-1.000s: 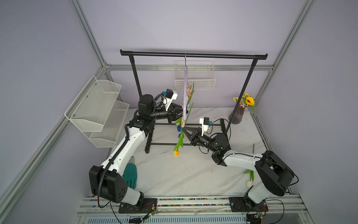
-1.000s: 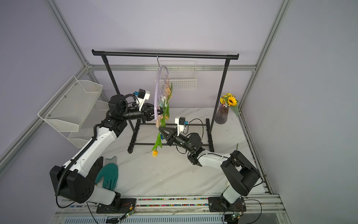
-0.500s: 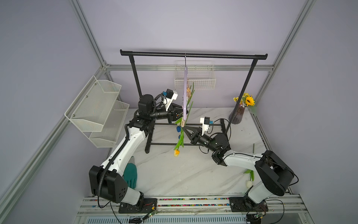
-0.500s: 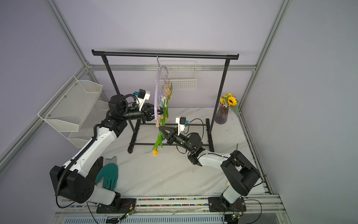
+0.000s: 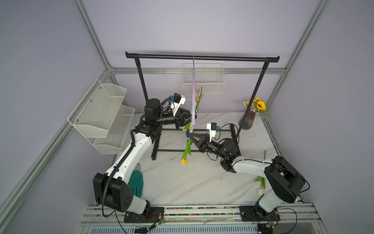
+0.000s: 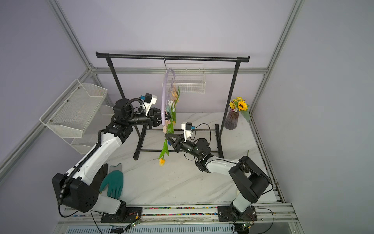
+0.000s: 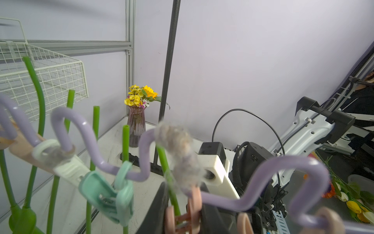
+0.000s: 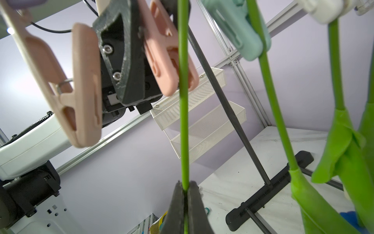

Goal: Dry the flowers on a clothes hanger
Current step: Clamp the flower onto the hanger.

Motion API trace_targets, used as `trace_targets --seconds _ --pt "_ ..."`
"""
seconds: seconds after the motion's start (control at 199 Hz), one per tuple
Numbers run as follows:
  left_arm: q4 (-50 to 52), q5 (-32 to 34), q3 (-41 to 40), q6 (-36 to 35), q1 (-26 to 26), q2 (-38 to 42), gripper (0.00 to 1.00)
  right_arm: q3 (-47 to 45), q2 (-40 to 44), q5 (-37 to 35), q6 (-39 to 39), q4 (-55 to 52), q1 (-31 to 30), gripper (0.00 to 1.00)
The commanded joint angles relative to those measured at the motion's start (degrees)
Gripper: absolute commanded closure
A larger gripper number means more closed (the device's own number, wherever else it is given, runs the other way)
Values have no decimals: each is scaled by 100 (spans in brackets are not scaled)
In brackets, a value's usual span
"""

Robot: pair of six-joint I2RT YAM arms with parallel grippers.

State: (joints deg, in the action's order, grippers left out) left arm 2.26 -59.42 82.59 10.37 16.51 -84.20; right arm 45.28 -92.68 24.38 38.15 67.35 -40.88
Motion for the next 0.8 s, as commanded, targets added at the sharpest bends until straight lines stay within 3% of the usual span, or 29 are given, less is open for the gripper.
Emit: trace_targets --seconds 0.0,0.422,0.518,0.648,0.799 --pt "-167 -83 175 18 -16 53 95 165 -63 173 78 128 -18 100" --pt "-190 -57 144 35 -17 83 94 177 -57 307 237 259 -16 100" --pt "-199 -26 132 26 -17 104 72 172 -61 286 236 261 -17 100" --pt "-227 7 105 26 -15 151 52 165 -66 276 230 239 -16 100" --pt "-226 27 83 0 -14 194 39 149 -51 200 190 191 -16 100"
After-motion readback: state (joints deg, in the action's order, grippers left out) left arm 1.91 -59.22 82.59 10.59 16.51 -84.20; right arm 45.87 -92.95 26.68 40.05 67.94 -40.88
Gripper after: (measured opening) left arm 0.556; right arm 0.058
